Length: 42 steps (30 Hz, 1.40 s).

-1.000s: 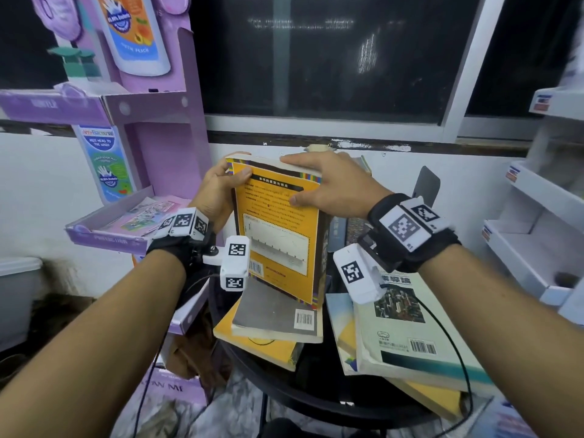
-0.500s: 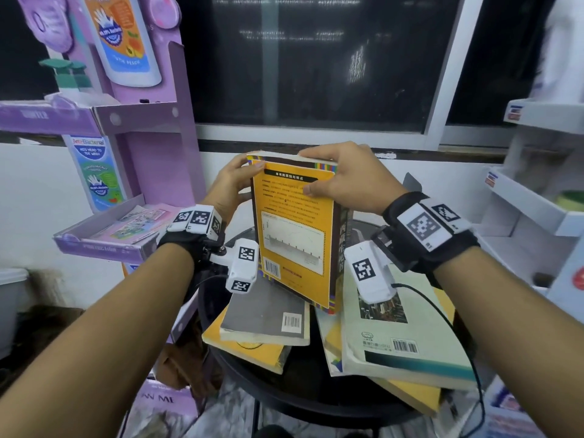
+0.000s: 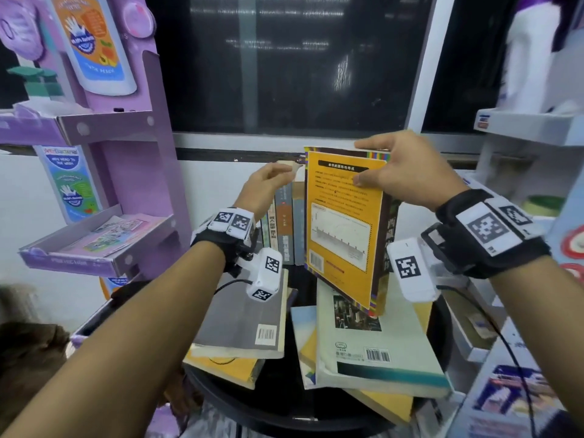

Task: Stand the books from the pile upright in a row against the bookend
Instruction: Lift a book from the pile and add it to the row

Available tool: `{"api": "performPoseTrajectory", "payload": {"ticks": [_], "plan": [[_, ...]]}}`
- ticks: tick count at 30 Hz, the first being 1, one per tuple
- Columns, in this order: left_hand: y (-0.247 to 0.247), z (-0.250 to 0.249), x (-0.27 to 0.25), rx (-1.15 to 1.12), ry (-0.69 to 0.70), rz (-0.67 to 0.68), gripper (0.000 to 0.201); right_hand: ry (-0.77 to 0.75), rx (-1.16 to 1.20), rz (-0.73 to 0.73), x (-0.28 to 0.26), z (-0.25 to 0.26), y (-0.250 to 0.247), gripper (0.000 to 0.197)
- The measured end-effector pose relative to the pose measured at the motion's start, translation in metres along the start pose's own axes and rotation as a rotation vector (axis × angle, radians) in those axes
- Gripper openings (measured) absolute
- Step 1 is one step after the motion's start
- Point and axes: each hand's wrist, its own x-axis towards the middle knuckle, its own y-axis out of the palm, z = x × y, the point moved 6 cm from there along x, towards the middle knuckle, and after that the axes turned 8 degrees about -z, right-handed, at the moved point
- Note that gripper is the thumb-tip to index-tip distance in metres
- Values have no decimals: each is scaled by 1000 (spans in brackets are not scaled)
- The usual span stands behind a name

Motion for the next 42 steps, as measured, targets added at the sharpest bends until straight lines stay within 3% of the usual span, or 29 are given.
{"api": "performPoseTrajectory", "payload": {"ticks": [10,19,27,32,42], "plan": [[74,-3,17,309,161,83,31,89,-115,-129,16,-40,-18,57],[104,12,53,627,286,53,41,132,-148,-200,43,-63,-2,52],[120,39,81,752,269,140,51,142,-178,-264,75,-77,35,29],[123,52,89,717,247,169,60,171,-202,-285,95,-89,64,27],[126,61,93,659,273,165,55,268,-177,-281,117,-104,105,32]]}}
